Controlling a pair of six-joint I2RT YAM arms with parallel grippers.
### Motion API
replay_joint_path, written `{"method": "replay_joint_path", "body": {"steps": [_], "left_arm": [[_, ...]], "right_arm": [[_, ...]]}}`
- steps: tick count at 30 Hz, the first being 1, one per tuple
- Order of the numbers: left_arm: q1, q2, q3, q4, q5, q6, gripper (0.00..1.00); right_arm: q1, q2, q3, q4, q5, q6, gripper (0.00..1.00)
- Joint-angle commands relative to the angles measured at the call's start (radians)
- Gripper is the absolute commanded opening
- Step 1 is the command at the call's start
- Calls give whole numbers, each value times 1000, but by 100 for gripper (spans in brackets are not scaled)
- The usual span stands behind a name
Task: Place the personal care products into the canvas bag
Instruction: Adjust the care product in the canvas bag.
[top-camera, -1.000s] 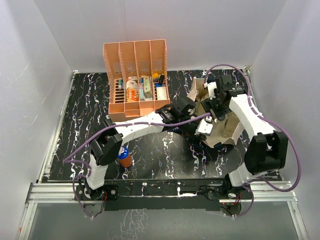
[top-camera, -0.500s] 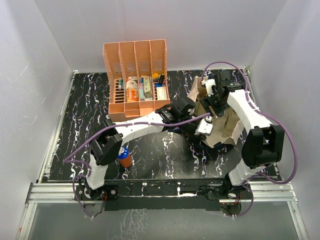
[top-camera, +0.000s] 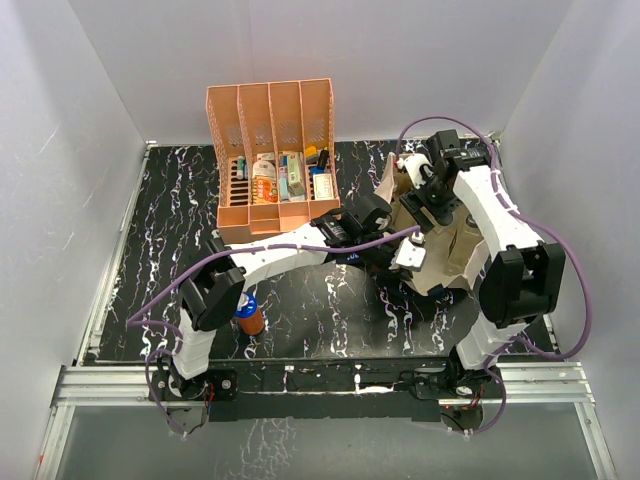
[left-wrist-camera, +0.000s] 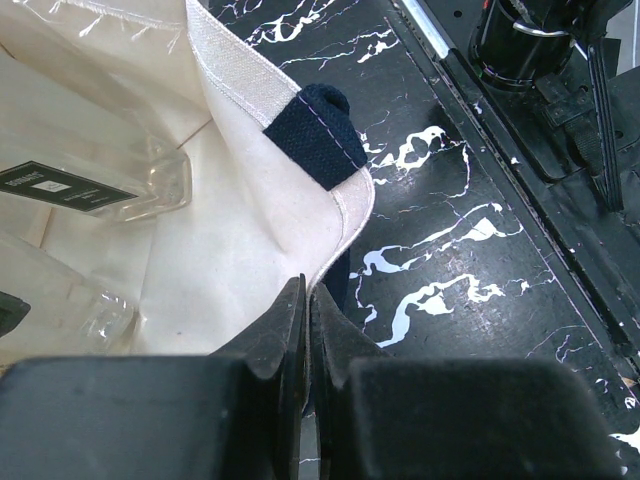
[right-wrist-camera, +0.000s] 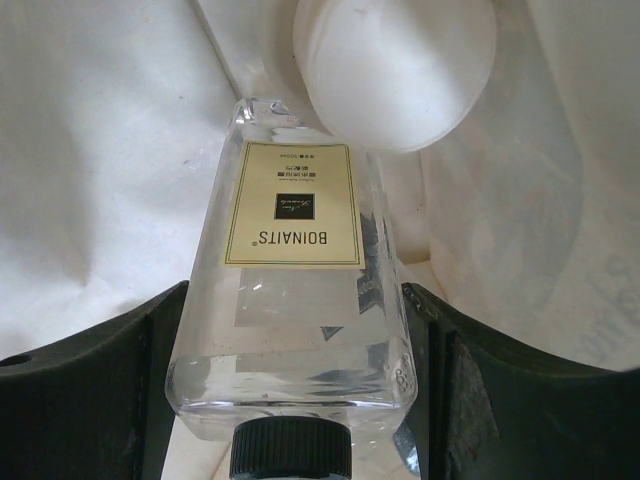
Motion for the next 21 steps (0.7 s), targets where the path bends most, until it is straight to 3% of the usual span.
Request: {"method": "replay_joint_path", "body": {"steps": [1,14,21], "left_arm": [[-9,-66,7,-10,36,14,0],[-9,-70,10,-12,38,14,0],[-8,-70,10,-14,34,14,0]], "right_arm": [[3,26,101,-5,52,-91,8],[3,130,134,-3,51,-178,8],[4,160,133,3,34,-176,18]]}}
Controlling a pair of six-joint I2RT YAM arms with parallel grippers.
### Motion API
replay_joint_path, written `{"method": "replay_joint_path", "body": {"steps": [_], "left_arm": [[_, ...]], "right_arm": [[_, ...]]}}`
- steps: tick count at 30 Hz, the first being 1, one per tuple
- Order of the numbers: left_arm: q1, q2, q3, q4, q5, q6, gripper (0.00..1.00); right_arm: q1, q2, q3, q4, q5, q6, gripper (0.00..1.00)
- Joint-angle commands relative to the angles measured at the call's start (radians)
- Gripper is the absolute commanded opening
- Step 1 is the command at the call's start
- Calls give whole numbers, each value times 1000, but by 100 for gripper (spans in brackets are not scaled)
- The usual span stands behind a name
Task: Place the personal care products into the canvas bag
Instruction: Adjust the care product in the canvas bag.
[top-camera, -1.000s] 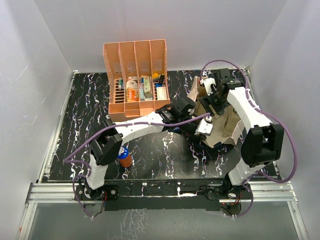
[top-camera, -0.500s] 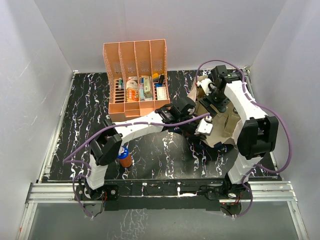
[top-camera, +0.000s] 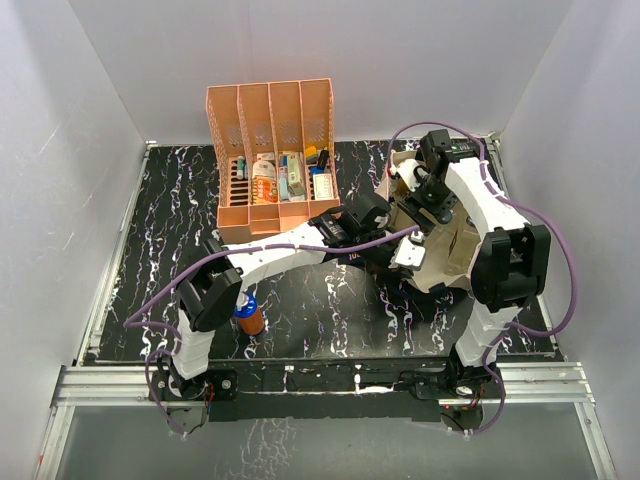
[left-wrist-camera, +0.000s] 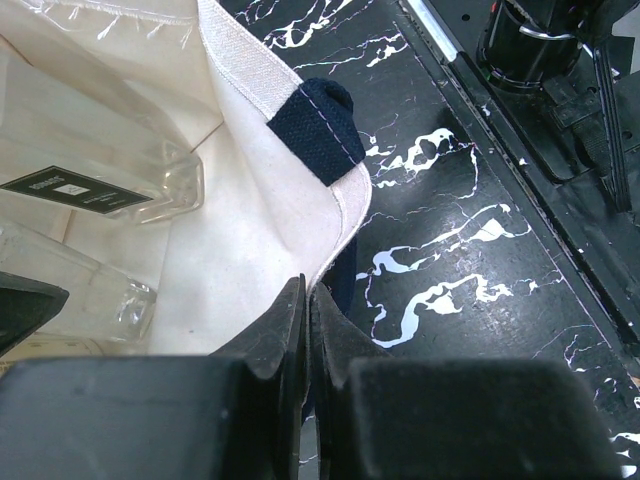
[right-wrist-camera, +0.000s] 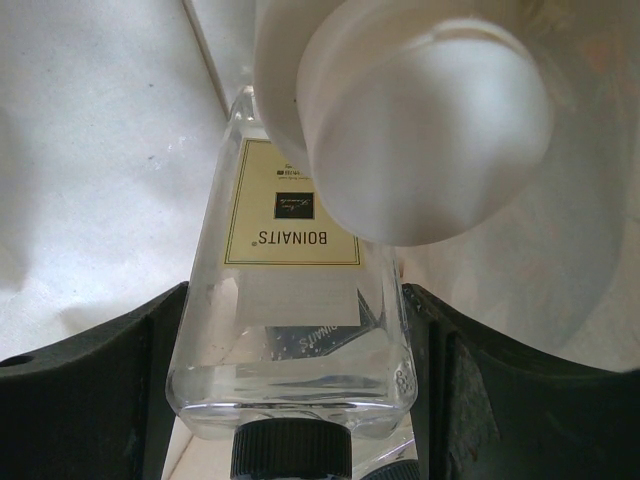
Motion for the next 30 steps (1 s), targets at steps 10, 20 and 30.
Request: {"method": "replay_joint_path", "body": {"steps": [10,20,30], "left_arm": [[-10,-53,11,-16,45,4,0],[-10,-54,12,-19,42,5,0],[-10,-54,11,-21,39,7,0]], "right_arm": [[3,16,34,104,-2,18,41],[3,-16,-19,199,-9,17,58],[2,-29,-28,219,5,14,73]]}}
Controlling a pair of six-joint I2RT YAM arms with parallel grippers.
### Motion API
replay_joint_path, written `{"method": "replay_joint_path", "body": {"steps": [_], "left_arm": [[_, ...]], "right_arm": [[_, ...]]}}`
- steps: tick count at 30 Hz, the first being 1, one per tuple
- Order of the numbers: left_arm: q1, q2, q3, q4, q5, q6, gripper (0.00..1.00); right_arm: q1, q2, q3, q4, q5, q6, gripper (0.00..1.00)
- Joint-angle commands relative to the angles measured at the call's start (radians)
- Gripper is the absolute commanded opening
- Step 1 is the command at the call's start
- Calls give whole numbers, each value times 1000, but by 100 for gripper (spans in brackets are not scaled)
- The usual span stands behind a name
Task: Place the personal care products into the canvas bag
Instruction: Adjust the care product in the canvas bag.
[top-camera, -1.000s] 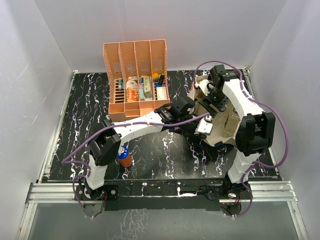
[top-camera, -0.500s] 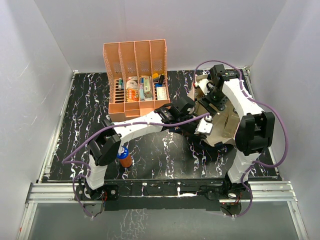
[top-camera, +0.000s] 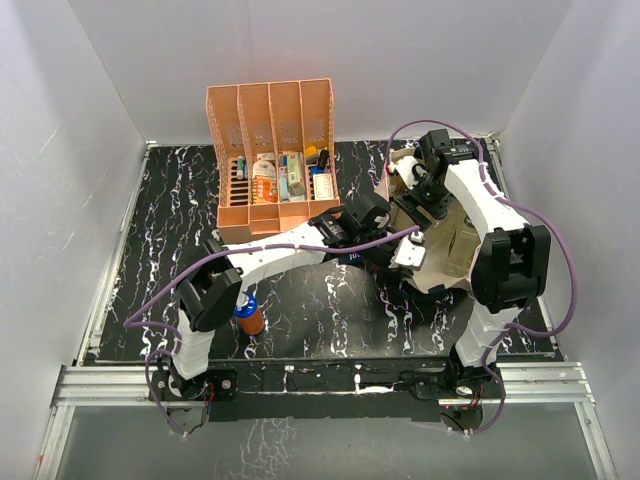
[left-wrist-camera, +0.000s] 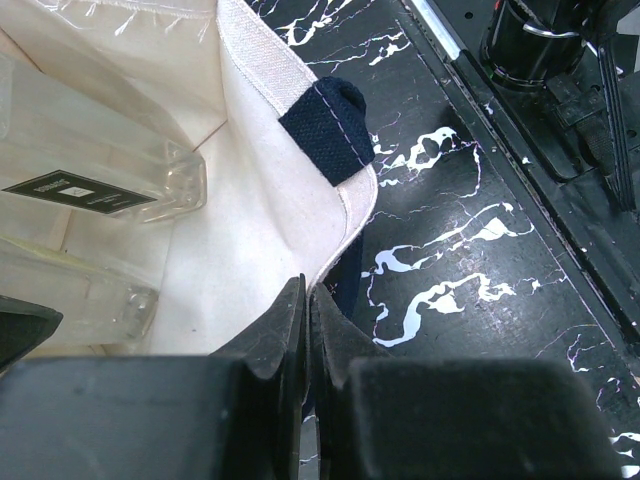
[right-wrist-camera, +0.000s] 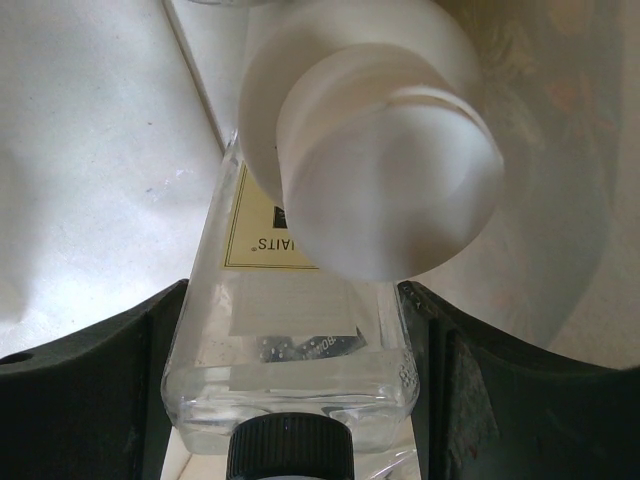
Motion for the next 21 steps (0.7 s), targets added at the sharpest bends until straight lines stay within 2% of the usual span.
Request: {"method": "replay_joint_path", "body": {"steps": [1,10,21], "left_arm": [[-10,-54,11,-21,44,4,0],[-10,-54,11,-23,45,3,0],[-10,-54,12,-21,45,4,0]], "right_arm": [[2,-27,-5,143,27,9,76],[2,-52,-6,166,33,30,91],[1,-124,-17,205,-1,68,98]]}}
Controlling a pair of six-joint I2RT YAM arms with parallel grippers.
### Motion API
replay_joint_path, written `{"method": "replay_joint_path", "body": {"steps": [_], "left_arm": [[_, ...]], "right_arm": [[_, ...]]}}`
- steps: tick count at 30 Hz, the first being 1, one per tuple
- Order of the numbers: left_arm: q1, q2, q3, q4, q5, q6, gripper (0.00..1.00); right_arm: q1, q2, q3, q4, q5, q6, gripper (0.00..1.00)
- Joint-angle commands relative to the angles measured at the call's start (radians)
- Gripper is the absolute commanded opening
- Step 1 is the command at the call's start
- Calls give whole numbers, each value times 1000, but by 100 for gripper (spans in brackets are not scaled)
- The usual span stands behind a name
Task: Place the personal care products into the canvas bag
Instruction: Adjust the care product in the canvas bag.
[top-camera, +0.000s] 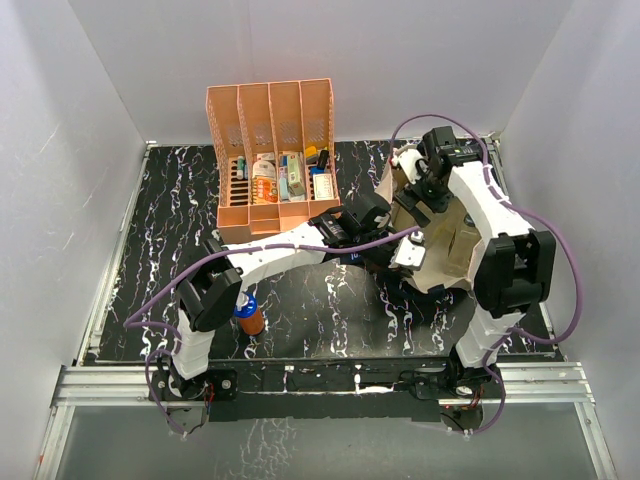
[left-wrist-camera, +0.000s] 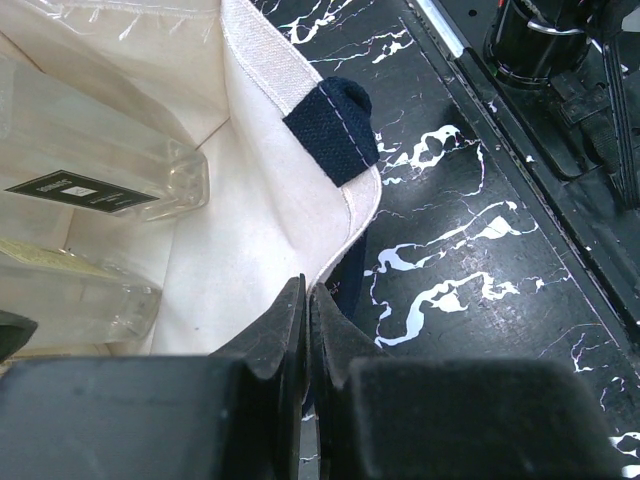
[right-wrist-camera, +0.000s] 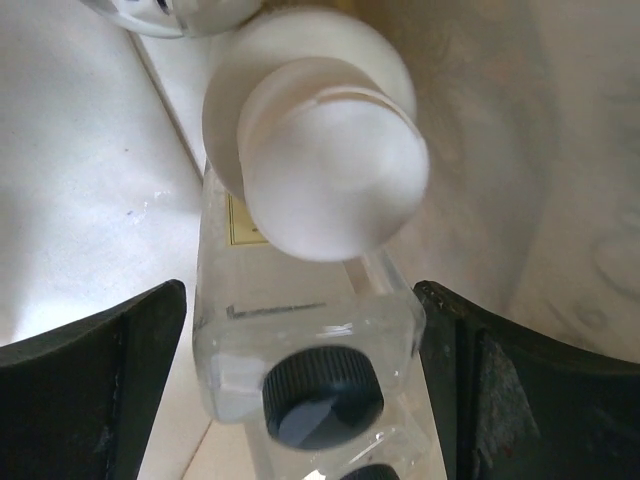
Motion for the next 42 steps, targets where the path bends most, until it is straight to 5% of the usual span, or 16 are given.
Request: {"method": "replay_joint_path", "body": {"steps": [1,24,42], "left_arm": [[-10,-53,12,-21,50,-1,0],[-13,-45,27,-19,54,-6,0],[-15,-44,34,-5,63,-21,0]], "right_arm": [[1,-101,-1,147,-19,44,99],[-21,-344,-40,88,-63,35,100],[-131,-418,-135,-86,-3,-234,99]]}}
